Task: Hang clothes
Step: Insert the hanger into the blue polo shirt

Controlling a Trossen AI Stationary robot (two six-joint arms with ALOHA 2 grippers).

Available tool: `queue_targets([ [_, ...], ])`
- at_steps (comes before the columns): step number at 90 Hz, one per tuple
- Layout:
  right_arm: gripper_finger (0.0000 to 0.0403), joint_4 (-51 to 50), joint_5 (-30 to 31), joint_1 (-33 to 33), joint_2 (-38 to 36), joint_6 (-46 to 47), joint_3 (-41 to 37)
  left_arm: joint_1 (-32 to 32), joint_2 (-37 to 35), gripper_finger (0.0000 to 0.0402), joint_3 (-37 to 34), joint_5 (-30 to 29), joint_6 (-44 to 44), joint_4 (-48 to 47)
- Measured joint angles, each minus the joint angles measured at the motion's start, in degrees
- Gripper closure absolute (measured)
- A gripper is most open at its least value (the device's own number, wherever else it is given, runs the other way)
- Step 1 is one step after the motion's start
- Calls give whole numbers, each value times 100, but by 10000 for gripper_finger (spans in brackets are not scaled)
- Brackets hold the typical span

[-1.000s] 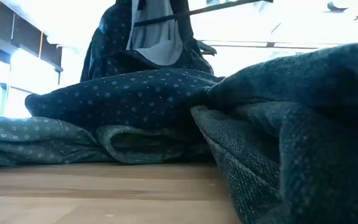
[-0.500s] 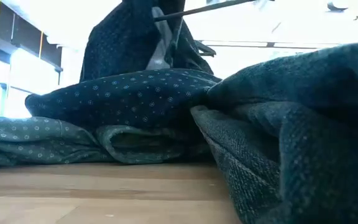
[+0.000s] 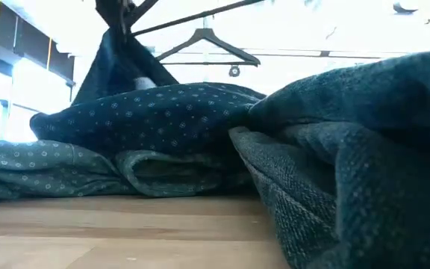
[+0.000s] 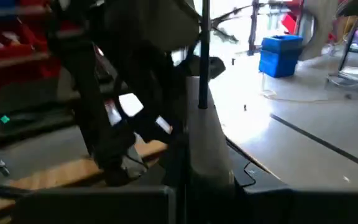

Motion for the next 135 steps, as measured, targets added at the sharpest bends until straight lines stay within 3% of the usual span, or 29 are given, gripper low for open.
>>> queue_targets([
  [14,378,-298,-20,98,-89,-188,-3,-128,109,351,100,148,468,5],
  [18,378,-342,-15,146,-115,-270,-3,-162,117,367,178,236,551,-40],
  [43,378,-626,-57,256,-345,-122,35,-382,104,367,966,339,532,-346],
  [68,378,-1827,-1158,200,-754,-188,45,-682,83,371,1346,1393,238,-444],
  [85,364,-2874,-1643,204,-904,-4,63,-904,185,372,947,1745,-190,271],
  [117,368,-4561,-2181,203,-857,641,36,-1214,991,374,-812,1991,-599,2525],
  [128,368,-4821,-2283,202,-830,674,15,-1278,1443,372,-945,1967,-804,2941],
  [135,368,-4895,-2348,200,-824,730,11,-1279,1642,347,-894,1990,-967,2933],
])
